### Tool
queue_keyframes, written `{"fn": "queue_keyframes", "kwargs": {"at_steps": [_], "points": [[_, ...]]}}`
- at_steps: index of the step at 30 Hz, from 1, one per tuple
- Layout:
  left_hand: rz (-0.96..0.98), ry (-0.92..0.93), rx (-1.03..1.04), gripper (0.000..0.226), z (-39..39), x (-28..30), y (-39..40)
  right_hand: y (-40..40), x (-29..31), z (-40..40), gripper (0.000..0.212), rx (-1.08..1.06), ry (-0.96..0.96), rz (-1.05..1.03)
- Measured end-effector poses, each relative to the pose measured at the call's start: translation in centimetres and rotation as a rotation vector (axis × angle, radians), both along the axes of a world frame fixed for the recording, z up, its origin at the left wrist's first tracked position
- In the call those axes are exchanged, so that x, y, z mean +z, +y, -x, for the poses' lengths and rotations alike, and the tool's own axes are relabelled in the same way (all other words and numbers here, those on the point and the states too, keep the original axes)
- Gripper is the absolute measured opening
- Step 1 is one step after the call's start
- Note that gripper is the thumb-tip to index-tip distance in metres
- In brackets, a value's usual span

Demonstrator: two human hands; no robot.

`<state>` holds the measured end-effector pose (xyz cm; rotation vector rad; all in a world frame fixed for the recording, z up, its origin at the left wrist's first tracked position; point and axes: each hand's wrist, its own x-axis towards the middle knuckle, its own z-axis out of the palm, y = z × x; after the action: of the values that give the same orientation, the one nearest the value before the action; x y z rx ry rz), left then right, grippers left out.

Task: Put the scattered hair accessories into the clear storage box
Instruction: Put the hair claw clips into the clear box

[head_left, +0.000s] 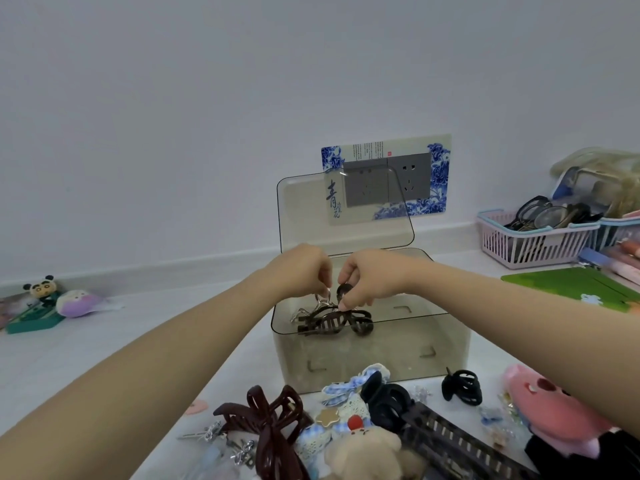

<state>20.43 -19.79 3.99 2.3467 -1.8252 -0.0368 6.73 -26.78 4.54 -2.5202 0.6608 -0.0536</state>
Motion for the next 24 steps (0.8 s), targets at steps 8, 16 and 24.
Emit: {"fn": "queue_keyframes", "kwargs": {"at_steps": [8,16,24], "points": [[0.001,0.127,0.008,0.018,-1.2,0.4,1.5,-0.2,-0.9,-2.1,0.036,-0.012,-0.023,-0.047],[-0.135,-0.036,-0.030,0.033,-0.8,1.0,3.0,-0.3,-1.5,-2.6,0.051,-0.042,-0.067,-0.101],[-0.090,-0.118,-0.013,0.026,-0.3,-0.3,2.9,-0.2,-1.3,-1.7,0.055,-0.019,-0.037,-0.066]]}}
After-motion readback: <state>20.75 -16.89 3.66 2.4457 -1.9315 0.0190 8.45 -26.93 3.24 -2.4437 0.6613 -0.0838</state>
